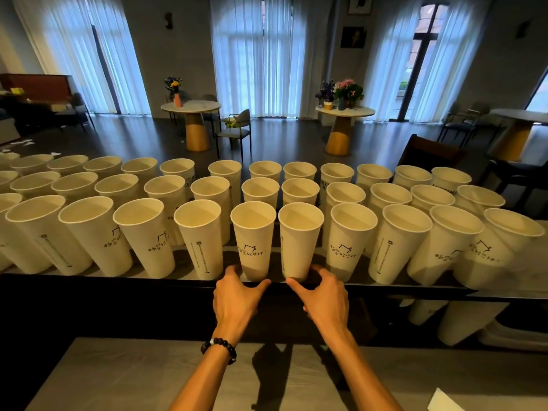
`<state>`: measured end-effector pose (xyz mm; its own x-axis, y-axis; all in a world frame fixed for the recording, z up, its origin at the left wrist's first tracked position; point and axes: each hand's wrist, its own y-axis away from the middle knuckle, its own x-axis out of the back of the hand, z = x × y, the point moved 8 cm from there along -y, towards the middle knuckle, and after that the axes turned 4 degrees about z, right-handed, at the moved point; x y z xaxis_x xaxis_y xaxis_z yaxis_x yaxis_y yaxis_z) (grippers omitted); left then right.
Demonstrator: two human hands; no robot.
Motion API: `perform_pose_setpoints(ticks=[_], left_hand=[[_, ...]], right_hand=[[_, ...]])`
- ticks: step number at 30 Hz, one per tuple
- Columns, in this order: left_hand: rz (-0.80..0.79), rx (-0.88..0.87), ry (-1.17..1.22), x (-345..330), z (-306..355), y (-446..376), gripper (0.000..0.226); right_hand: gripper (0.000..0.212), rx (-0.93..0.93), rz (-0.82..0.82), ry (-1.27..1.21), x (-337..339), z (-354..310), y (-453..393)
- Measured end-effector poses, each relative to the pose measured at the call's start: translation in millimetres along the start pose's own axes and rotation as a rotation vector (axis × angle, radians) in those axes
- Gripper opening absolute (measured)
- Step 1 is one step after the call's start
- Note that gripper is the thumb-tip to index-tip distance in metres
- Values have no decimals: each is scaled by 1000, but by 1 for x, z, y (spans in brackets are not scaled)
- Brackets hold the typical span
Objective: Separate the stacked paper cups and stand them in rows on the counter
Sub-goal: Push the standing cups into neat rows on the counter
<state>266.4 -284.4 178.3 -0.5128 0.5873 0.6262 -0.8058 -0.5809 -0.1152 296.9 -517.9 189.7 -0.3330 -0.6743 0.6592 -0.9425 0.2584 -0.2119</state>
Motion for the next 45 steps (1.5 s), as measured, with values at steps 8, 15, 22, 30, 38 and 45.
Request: perform_pose_setpoints(ticks=[8,15,22,30,38,45], left_hand=[[-53,-300,164,-20,45,72,22],[-243,-354,133,-80,99,105,75],[-202,-246,87,-114,110,87,88],[-263,-242,65,-129,119,70,57],[-257,-233,88,-134,115,68,58],[-260,-221,120,-140,108,64,62]], right_hand=[[28,44,80,-80,42,28,23],[50,-168,272,-171,97,88,18],[110,-383,188,-185,113,125,-16],[87,-341,103,-170,100,125,-46],[73,-344,109,-145,99,126,-47],[74,-356,126,-63,105,119,-43]])
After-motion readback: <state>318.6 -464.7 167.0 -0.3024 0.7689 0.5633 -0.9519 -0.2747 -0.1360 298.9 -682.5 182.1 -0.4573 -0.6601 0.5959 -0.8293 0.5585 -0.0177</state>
